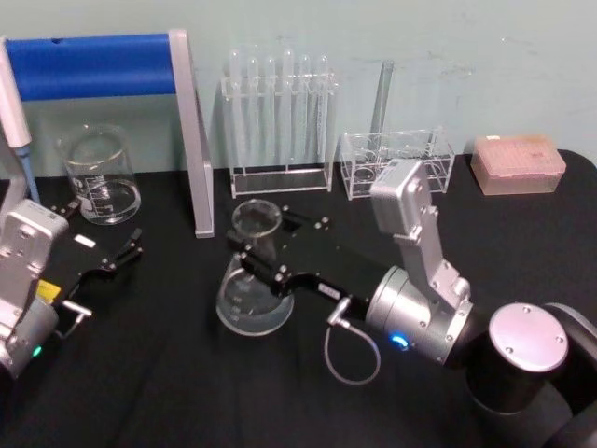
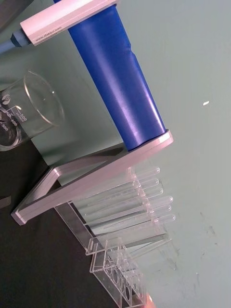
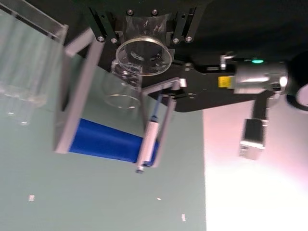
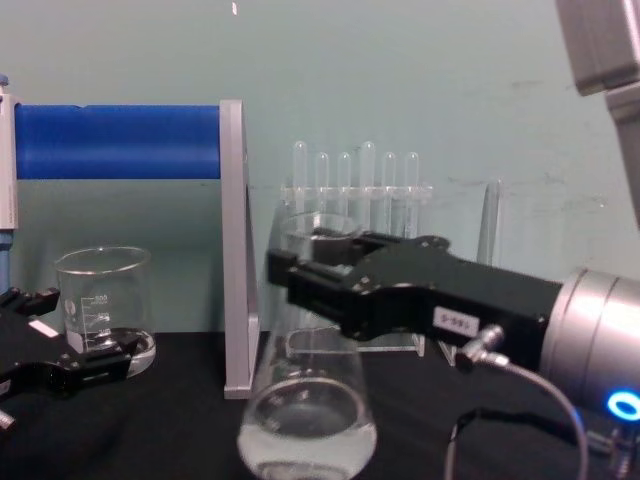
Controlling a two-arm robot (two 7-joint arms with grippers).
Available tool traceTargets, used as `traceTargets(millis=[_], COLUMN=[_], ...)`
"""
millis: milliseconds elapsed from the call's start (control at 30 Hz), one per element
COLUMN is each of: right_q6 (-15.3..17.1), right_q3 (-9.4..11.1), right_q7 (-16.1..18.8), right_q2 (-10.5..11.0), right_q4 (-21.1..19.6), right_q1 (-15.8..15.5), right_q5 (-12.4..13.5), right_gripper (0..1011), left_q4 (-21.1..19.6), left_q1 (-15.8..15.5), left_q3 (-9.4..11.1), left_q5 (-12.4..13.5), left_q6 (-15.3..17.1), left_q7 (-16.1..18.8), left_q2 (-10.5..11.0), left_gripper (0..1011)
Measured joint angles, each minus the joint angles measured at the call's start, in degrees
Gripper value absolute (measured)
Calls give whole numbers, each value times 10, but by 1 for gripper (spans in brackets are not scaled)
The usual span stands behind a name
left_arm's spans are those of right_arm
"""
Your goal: Grasp the erlenmeyer flask with one hand, shake it three times, then place it back.
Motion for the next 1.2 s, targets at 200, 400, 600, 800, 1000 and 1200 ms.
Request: traceTargets(millis=[200,400,600,800,1000,1200], right_q6=[1,1,-1,-4,-7,-8], right_q3=[-18,-26,-9,22,49,80], right_q7=[11,13,-11,-43,-69,-92], right_q2=[2,4,3,0,-6,-10], right_q4=[-8,-11,-1,14,25,34], right_q1=[-2,-2,0,2,4,5], right_q5=[4,6,6,4,-3,-10], right_gripper=[450,450,450,450,450,450], left_q4=[0,0,0,0,0,0], left_q1=[0,0,0,0,0,0], left_q3=[0,0,0,0,0,0], left_q5=[0,0,0,0,0,0], left_q6=[0,0,0,0,0,0], left_q7=[0,0,0,0,0,0], left_q2=[0,0,0,0,0,0], left_gripper=[1001,1001,1001,1001,1001,1001])
